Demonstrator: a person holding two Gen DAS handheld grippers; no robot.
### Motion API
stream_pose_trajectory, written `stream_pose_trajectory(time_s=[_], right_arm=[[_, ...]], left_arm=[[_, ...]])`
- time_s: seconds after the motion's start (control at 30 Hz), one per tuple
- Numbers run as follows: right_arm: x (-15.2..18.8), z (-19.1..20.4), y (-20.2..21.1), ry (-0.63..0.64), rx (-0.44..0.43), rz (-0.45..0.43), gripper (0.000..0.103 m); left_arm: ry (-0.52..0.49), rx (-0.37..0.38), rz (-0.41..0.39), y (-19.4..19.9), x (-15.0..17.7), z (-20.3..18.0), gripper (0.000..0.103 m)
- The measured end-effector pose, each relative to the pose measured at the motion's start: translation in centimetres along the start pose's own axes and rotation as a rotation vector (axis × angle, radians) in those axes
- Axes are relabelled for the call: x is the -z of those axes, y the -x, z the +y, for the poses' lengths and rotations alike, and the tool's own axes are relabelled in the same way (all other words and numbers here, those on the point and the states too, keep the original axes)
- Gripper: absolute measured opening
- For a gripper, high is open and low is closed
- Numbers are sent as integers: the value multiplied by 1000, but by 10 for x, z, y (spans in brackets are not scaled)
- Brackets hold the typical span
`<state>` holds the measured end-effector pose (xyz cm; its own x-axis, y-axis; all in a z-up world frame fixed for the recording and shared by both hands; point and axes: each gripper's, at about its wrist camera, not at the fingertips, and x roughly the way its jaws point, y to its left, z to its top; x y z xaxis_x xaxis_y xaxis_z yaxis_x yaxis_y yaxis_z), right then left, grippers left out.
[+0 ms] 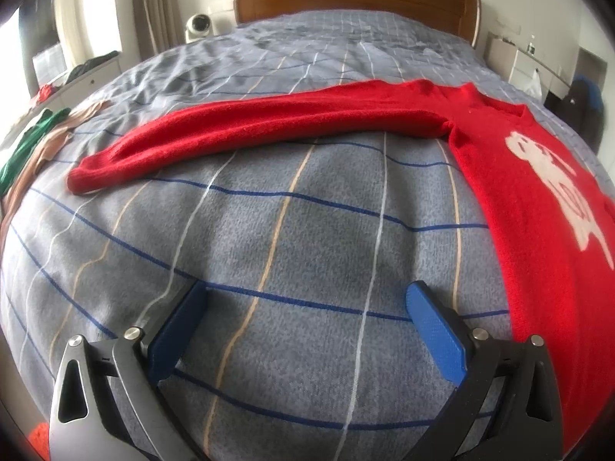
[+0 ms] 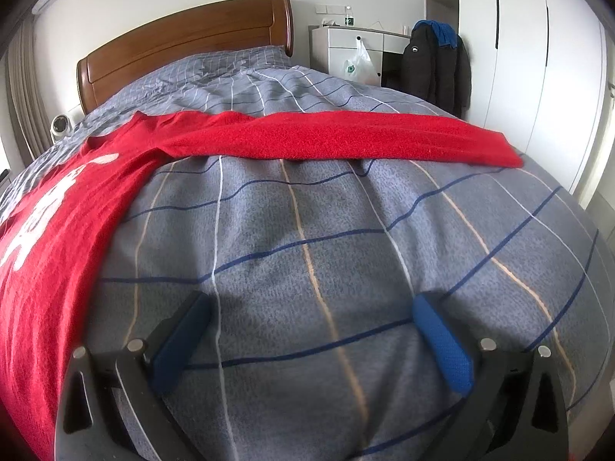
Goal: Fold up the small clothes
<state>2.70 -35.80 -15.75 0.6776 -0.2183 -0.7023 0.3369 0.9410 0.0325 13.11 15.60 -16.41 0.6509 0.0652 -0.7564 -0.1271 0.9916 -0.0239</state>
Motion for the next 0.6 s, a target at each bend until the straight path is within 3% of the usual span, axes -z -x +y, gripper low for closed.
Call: stream_pose_trajectory(time_s=[0.6], right_arm=[[0,2,-1,4,4,1,103]], left_arm=[[-9,-13,-8,1,2,-3,103]])
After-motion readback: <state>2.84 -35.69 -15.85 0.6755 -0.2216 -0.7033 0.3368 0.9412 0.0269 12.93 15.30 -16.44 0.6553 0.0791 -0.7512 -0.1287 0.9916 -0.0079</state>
